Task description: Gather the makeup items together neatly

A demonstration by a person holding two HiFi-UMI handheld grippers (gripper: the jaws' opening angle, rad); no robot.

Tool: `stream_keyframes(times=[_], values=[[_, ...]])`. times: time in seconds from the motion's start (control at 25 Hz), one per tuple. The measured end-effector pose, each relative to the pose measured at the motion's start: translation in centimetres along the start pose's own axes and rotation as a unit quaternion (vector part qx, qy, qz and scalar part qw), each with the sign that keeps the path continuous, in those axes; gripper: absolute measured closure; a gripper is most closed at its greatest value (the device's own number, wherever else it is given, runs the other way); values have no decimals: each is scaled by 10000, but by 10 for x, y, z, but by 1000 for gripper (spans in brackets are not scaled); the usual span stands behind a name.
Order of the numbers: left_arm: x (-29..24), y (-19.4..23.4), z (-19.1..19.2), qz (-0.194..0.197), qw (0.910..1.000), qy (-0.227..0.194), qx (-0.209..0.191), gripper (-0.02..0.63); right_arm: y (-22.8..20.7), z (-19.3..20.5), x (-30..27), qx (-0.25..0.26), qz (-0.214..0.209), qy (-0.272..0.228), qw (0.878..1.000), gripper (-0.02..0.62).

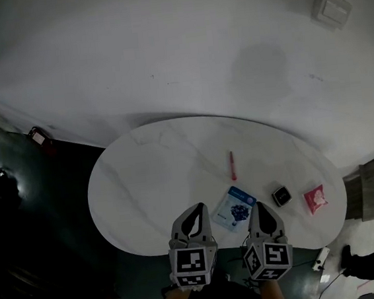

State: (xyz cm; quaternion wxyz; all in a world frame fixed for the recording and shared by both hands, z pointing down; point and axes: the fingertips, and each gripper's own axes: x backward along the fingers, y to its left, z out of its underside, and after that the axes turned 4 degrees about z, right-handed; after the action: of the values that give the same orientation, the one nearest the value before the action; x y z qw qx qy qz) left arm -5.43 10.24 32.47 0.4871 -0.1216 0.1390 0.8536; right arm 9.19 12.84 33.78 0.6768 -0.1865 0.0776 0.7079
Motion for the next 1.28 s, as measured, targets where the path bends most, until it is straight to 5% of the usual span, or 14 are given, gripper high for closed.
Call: stream_keyframes(times=[0.64,1.28], values=[[-87,77,-18,181,9993,226,216,588,20,-9,-115,-30,92,665,9977,560],[-115,140,-10,25,9982,391,456,588,18,16,-176,181,178,1559,9874,512]])
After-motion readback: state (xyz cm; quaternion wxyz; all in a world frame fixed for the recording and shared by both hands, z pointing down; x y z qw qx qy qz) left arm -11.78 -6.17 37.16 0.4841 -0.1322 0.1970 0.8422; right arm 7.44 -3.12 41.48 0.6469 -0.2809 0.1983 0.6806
